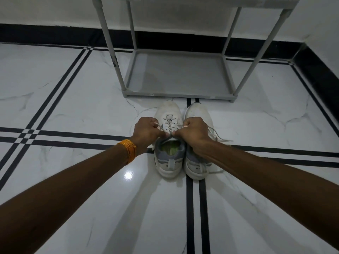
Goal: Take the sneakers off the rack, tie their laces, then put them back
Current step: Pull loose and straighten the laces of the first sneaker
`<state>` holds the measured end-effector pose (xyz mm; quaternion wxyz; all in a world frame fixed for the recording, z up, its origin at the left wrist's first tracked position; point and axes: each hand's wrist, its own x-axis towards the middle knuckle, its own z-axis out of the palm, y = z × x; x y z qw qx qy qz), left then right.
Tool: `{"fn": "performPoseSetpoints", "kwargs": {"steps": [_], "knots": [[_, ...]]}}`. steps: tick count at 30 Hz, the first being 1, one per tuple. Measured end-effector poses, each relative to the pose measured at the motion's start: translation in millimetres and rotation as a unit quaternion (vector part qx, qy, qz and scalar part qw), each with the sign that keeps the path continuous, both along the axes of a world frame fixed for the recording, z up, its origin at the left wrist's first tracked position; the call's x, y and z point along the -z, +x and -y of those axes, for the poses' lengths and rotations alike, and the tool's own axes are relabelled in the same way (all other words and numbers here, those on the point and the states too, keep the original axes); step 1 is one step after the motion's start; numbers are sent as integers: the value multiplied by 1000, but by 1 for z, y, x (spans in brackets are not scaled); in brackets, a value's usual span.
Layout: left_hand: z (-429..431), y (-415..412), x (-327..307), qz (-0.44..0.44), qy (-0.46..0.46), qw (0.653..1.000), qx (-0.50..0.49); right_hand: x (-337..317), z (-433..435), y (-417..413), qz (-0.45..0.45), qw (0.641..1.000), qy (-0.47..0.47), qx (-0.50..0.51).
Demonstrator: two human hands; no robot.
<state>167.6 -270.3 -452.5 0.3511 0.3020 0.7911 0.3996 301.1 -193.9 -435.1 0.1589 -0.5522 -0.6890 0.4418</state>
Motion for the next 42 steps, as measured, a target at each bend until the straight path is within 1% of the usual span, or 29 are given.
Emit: {"fn": "performPoseSetpoints", "kwargs": {"steps": [6,9,11,13,14,16,17,18,20,21,22,23,24,25,26,27,29,30,31,32,33,34,35,36,37,38,39,40,42], "knots": [[4,1,-6,-58,-14,998,18,0,1,1,10,999,23,-22],[12,-4,-19,-124,-12,990,60,-11,-4,13,35,993,43,-102],[18,-11,-33,-225,-33,969,96,-28,-8,22,89,974,74,-192],[21,-19,-53,-287,-45,949,119,-52,-11,30,133,955,101,-245],[21,-21,-63,-295,-35,945,135,-63,-15,32,135,951,109,-257],[21,-22,-81,-319,-6,934,162,-85,-24,36,97,955,108,-260],[20,-20,-90,-319,17,934,163,-94,-28,37,72,958,117,-251],[18,-17,-101,-283,45,947,144,-103,-33,38,49,961,136,-237],[16,-11,-119,-119,122,981,97,-116,-40,38,14,962,168,-214],[15,-9,-127,-56,152,982,95,-121,-41,37,2,962,176,-207],[14,-6,-131,-45,167,978,117,-124,-42,37,-9,962,181,-203],[14,-3,-132,-94,169,969,154,-128,-41,36,-21,961,187,-201],[12,0,-132,-187,157,949,201,-131,-42,35,-33,959,196,-199],[12,5,-130,-300,140,911,246,-134,-43,34,-43,957,205,-200],[11,11,-129,-398,137,861,286,-139,-43,32,-46,954,211,-206],[11,16,-128,-466,151,810,322,-144,-42,30,-50,952,211,-217],[6,23,-127,-545,182,722,384,-152,-39,24,-51,944,208,-253],[2,25,-126,-578,178,685,407,-155,-36,21,-45,939,207,-272],[-4,25,-125,-604,160,662,414,-156,-33,18,-39,935,207,-287],[-9,23,-126,-623,130,655,407,-157,-31,16,-37,932,210,-294],[-15,20,-129,-633,95,664,385,-157,-30,14,-41,931,218,-289],[-19,17,-132,-631,66,687,355,-155,-30,13,-47,932,235,-271],[-23,13,-137,-608,49,724,323,-153,-32,14,-52,934,259,-239],[-27,10,-141,-543,42,785,295,-149,-34,16,-51,935,286,-203],[-29,8,-145,-438,49,856,269,-145,-36,19,-43,934,309,-173],[-30,7,-148,-310,60,917,244,-141,-37,21,-30,935,315,-160],[-29,8,-151,-190,64,954,222,-136,-37,23,-19,939,297,-172],[-27,10,-153,-113,66,969,209,-131,-35,24,-14,946,255,-200],[-25,11,-155,-43,71,979,187,-125,-24,21,-34,953,170,-247]]}}
